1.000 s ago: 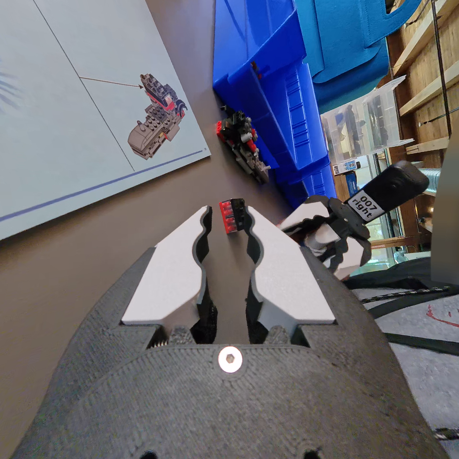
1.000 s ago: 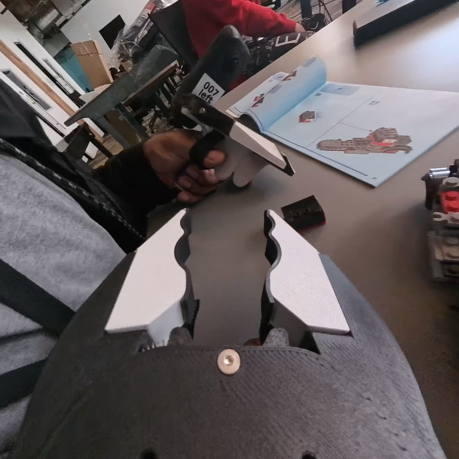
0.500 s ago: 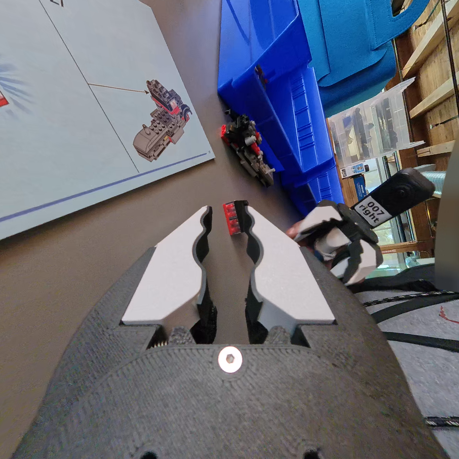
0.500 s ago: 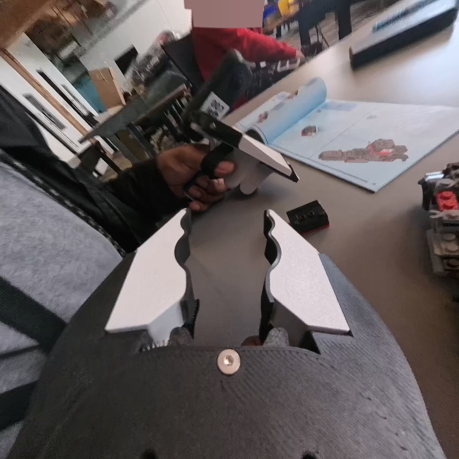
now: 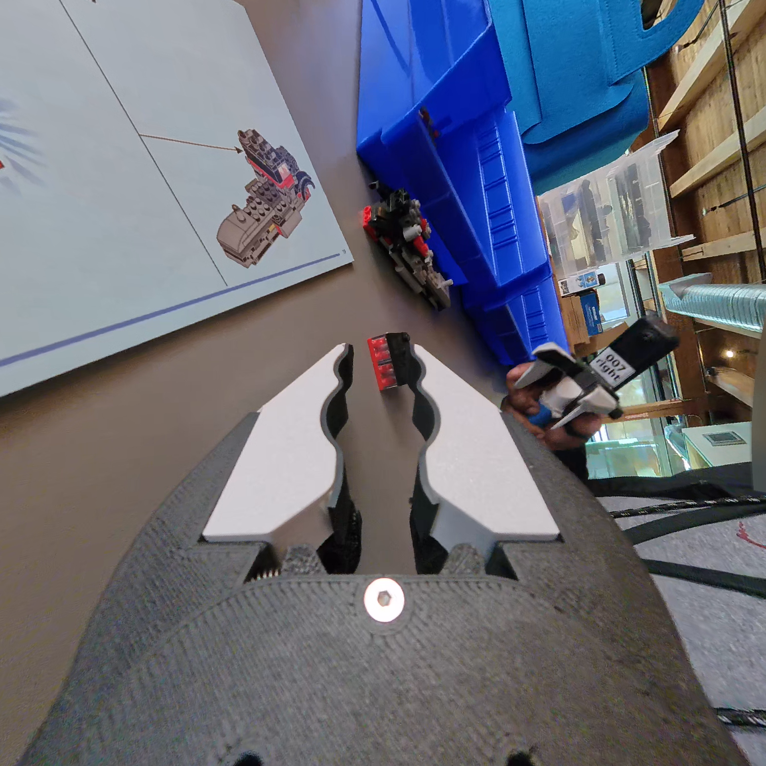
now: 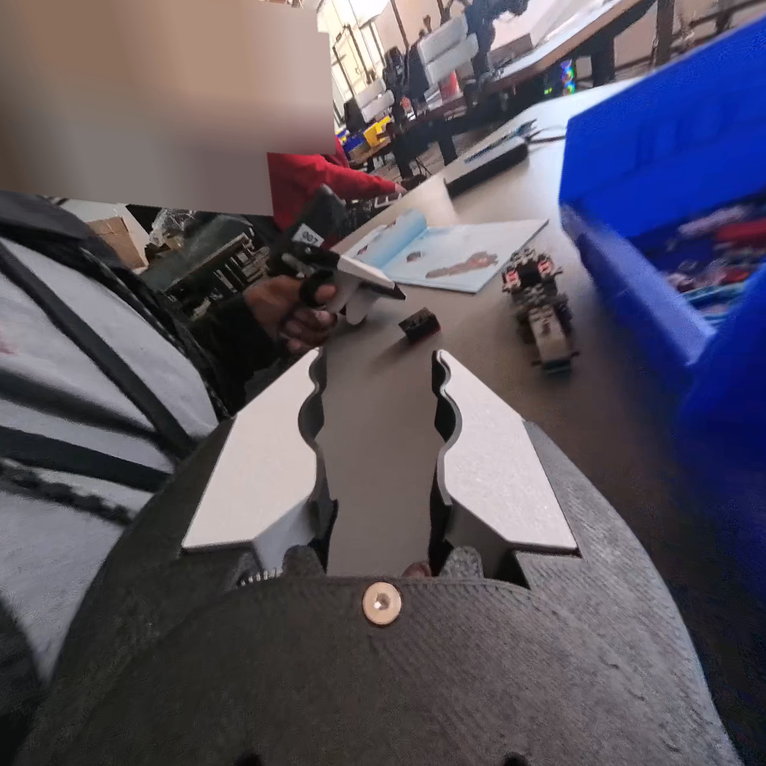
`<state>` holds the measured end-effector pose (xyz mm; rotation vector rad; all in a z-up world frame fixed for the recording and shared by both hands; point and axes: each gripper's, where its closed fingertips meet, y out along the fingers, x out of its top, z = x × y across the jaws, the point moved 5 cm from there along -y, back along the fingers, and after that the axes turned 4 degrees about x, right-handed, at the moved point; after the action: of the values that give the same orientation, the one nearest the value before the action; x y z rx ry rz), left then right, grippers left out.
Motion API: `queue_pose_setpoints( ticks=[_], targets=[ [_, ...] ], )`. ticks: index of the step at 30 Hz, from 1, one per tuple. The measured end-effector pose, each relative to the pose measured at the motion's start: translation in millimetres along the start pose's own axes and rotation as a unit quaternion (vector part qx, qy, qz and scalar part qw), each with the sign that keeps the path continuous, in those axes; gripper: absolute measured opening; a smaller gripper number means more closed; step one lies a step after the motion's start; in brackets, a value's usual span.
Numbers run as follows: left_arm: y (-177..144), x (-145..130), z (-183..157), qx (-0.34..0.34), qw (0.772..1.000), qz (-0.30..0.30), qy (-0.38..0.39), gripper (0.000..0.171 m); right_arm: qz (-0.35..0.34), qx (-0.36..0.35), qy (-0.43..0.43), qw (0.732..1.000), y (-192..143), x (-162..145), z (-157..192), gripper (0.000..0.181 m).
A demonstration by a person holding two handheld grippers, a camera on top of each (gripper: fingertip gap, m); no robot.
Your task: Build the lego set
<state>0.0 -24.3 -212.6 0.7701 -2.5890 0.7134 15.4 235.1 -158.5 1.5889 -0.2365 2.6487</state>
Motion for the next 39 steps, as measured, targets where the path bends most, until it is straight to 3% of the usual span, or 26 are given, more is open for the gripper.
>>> queue_pose_setpoints(
  ticks=[3,10,12,14,16,19,23,28,30,33,39],
  targets=[
    [-0.8,0.1,-0.3,0.002,1.000,-0.004,0.003,0.026,0.006,-0.002,0.004,1.000,14.8,-10.1,1.8,0.054],
    [-0.7,0.0,-0.1,0.004,1.000,-0.004,0.004,0.027,-0.019,0.010,0.012,1.000,4.1,-2.5,1.5,0.053],
    [-1.4,0.5,0.0,0.000,1.000,-0.006,0.000,0.027,0.006,0.002,-0.027,1.000,-24.2,12.3,6.6,0.053],
    [-2.0,0.9,0.2,-0.001,1.000,-0.008,-0.002,0.027,0.000,-0.032,-0.089,0.995,-79.0,54.6,9.5,0.047],
    [-0.8,0.3,0.1,-0.001,1.000,-0.003,-0.001,0.027,0.019,-0.055,-0.144,0.988,-133.2,100.9,10.0,0.030],
    [0.4,-0.3,0.1,0.000,1.000,0.002,0.000,0.027,0.195,-0.078,-0.235,0.949,-179.3,123.9,-19.5,0.015],
    [-0.4,-0.4,-0.3,0.004,1.000,-0.003,0.005,0.027,0.429,0.011,-0.247,0.869,-182.0,96.3,-68.4,0.006],
    [-2.6,0.2,-0.2,0.010,1.000,-0.016,0.010,0.027,0.602,0.109,-0.237,0.755,-155.9,47.3,-97.9,0.006],
    [-3.5,0.2,-0.4,0.011,1.000,-0.020,0.011,0.027,0.638,0.126,-0.226,0.726,-151.8,30.8,-104.4,0.006],
    [-3.6,0.2,-0.4,0.009,1.000,-0.020,0.011,0.027,0.660,0.125,-0.238,0.702,-150.2,15.9,-112.1,0.009],
    [-1.0,-0.8,-0.4,0.000,1.000,-0.004,0.004,0.027,0.644,0.127,-0.240,0.715,-145.5,6.7,-113.4,0.008]
  ],
)
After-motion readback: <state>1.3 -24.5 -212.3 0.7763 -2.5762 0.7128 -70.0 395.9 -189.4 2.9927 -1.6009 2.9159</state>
